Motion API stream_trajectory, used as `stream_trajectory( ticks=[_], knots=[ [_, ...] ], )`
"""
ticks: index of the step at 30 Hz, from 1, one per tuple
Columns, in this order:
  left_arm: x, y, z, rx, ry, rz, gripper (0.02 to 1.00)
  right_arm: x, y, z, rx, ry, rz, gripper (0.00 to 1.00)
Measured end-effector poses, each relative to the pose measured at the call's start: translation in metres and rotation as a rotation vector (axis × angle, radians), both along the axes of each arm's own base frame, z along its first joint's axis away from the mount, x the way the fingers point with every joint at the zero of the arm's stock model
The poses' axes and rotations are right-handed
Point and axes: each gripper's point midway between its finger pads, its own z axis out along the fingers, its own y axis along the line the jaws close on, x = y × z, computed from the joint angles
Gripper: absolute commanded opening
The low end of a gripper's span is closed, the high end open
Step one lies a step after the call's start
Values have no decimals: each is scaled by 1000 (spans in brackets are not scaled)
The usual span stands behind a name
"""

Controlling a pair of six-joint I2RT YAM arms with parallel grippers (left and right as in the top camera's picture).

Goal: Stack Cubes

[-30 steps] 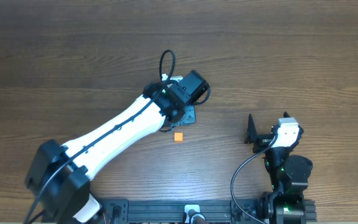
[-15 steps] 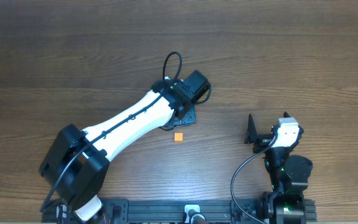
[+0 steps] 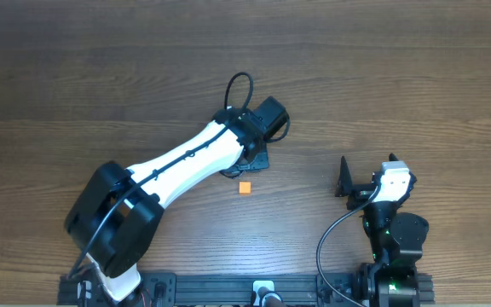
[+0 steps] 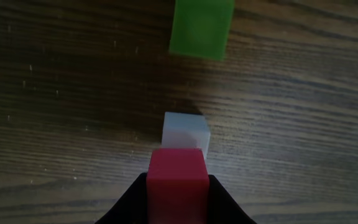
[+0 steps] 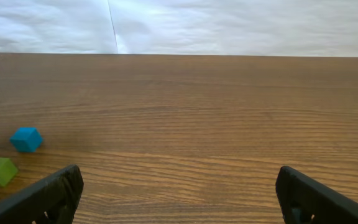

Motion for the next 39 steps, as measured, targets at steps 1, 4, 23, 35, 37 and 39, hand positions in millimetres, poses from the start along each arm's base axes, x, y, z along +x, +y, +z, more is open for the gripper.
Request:
stream_trajectory(
  ticks=[1, 4, 23, 35, 37, 39],
  knots=[
    [0, 0, 0, 0, 0, 1, 40, 0, 0, 0, 0, 0, 0, 991],
    [3, -1, 2, -4, -6, 3, 40, 0, 0, 0, 0, 0, 0, 991],
    [10, -1, 4, 5, -29, -61, 40, 0, 0, 0, 0, 0, 0, 993],
    [10, -1, -1, 13, -26, -63, 38, 0, 0, 0, 0, 0, 0, 993],
    [10, -1, -1, 14, -25, -63, 40, 0, 0, 0, 0, 0, 0, 991],
    [10, -1, -1, 14, -25, -63, 40, 0, 0, 0, 0, 0, 0, 991]
  ],
)
